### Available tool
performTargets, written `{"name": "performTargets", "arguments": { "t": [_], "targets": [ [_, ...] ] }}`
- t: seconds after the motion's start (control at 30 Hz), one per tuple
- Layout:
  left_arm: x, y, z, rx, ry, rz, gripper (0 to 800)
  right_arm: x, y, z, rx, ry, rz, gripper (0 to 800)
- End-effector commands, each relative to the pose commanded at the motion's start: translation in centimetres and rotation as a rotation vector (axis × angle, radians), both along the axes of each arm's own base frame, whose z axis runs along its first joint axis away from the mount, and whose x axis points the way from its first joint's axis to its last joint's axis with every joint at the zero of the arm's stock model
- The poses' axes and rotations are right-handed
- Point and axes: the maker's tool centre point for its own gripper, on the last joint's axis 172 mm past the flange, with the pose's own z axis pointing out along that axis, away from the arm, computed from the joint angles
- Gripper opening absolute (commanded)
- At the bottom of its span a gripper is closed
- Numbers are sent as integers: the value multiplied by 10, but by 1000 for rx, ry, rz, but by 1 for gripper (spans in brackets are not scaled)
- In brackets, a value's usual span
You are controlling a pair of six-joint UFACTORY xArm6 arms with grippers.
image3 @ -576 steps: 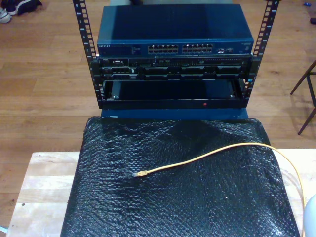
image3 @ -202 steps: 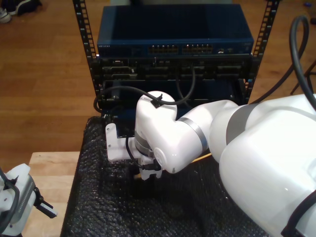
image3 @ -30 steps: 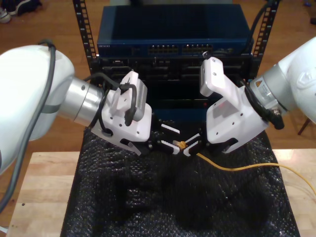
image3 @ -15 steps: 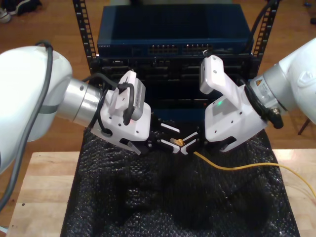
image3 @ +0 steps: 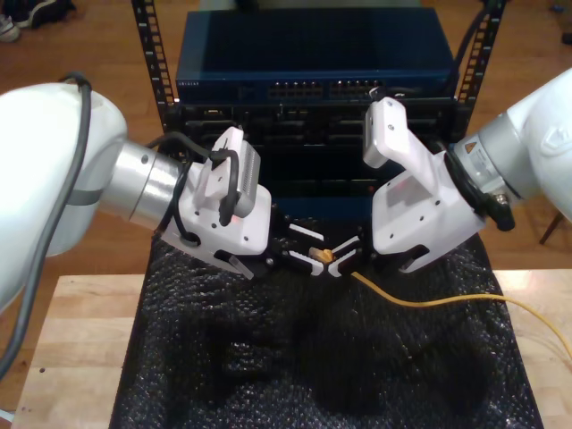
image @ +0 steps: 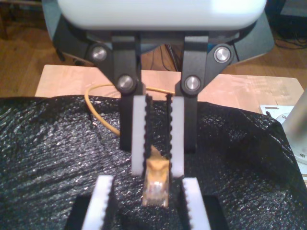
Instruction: Grab the cable and plug it in
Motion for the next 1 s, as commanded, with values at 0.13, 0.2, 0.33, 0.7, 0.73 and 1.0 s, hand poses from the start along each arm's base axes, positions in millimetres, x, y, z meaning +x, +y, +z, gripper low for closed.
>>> {"name": "performTargets", "arguments": {
  "t": [0.13, 0.2, 0.33, 0.7, 0.73, 1.0],
  "targets": [
    [-3, 0, 1, -7, 8, -7, 292, 2, -3, 0, 0, -2, -7, 6],
    [-3, 0, 1, -7, 9, -7, 292, 3, -5, -1, -1, 1, -12, 6],
    [-5, -1, 1, -12, 15, -12, 292, 3, -5, -4, -2, 6, -10, 6],
    [-10, -3, 2, -19, 24, -27, 289, 3, -5, -4, -2, 7, -12, 6],
    [-10, -2, 2, -19, 24, -25, 285, 3, -5, -4, -2, 7, -12, 6],
    [-10, -3, 1, -18, 25, -26, 229, 3, -5, -4, -2, 7, -12, 6]
  ]
}}
